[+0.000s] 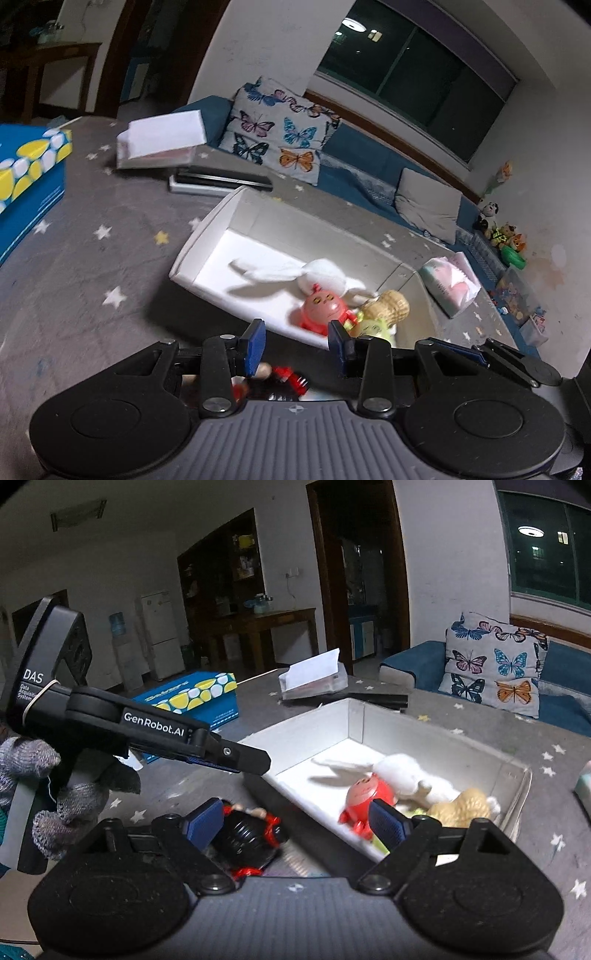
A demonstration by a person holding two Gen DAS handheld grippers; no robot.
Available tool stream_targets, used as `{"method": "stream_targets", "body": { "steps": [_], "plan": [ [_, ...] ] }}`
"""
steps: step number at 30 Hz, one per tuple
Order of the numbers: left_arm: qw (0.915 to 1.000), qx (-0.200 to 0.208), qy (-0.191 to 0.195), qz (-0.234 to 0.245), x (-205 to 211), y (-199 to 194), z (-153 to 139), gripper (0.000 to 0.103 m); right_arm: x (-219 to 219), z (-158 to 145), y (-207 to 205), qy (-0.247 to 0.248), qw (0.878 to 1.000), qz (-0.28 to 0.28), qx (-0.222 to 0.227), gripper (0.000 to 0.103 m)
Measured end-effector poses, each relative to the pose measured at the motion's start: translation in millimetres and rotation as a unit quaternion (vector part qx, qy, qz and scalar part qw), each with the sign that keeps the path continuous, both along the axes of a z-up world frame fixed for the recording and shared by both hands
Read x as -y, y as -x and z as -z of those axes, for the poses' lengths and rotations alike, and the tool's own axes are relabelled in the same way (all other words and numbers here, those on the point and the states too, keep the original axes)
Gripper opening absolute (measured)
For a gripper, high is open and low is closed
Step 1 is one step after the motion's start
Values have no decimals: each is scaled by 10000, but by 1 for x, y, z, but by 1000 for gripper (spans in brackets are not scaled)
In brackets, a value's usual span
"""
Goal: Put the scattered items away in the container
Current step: 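Move the left gripper to the black-haired doll in red and close on it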
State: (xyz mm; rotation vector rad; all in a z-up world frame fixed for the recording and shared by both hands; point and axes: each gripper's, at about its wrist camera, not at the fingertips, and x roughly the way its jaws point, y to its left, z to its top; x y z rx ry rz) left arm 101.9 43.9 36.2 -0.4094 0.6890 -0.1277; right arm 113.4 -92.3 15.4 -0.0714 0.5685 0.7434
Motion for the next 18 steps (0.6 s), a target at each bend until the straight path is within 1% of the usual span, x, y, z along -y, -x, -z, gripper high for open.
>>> {"method": "stream_targets", "body": {
  "steps": [4,7,12,18],
  "plan": [
    [9999,-65,21,-123,-10,11,7,39,-5,10,8,24,10000,-47,-48,87],
    [9996,-88,23,-249,-18,18,11,39,-9,19,12,17,9998,-100,-180,88],
    [9987,-155,222,-424,-31,26,21,39,-24,34,14,75,9993,-204,-303,89],
    [9975,-257,432,-488,-38,28,32,39,-46,53,10,169,9983,-277,-479,88]
  ]
}}
